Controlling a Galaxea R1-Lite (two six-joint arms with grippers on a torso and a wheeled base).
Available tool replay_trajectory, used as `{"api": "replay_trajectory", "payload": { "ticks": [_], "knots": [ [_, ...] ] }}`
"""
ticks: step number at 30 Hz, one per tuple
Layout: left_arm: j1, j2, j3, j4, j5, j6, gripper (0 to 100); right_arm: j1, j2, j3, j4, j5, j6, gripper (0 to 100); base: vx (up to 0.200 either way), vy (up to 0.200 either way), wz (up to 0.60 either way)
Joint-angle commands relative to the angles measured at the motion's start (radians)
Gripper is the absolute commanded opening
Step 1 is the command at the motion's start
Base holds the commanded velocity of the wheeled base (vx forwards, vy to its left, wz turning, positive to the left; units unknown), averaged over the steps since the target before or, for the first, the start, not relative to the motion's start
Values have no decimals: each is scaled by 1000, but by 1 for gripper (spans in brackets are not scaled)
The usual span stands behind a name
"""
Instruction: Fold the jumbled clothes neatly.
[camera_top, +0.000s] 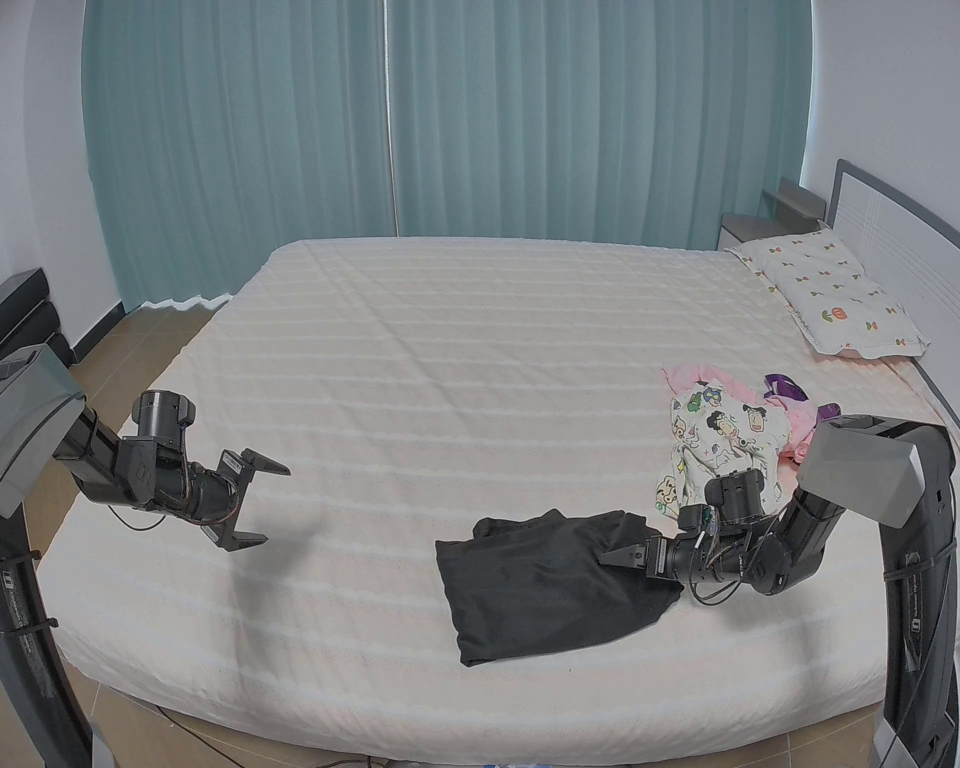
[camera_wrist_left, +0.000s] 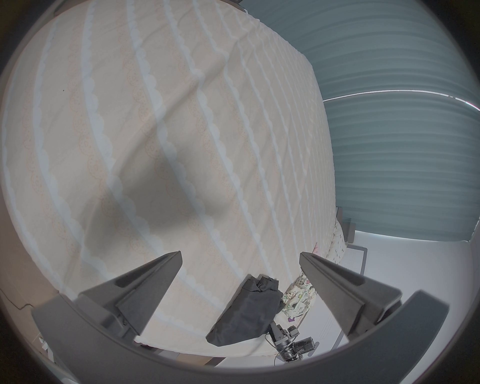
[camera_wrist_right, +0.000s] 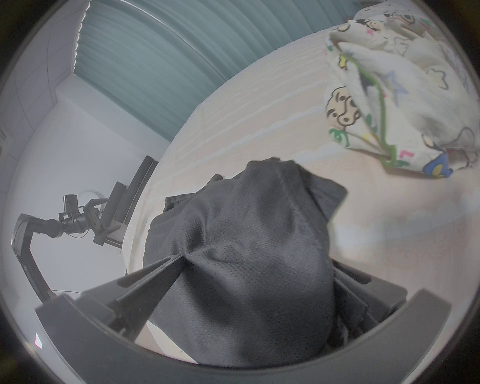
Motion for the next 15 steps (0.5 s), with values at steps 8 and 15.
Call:
{"api": "replay_trajectory", "payload": {
  "ticks": [8, 15],
  "knots": [
    [0, 1, 0, -1, 0, 0, 100, 27, 6, 8, 15, -22, -1, 0, 0, 0, 0],
    [-1, 1, 0, -1, 9, 0, 100, 27, -77, 40, 64, -19, 45, 0, 0, 0, 0]
  ]
}}
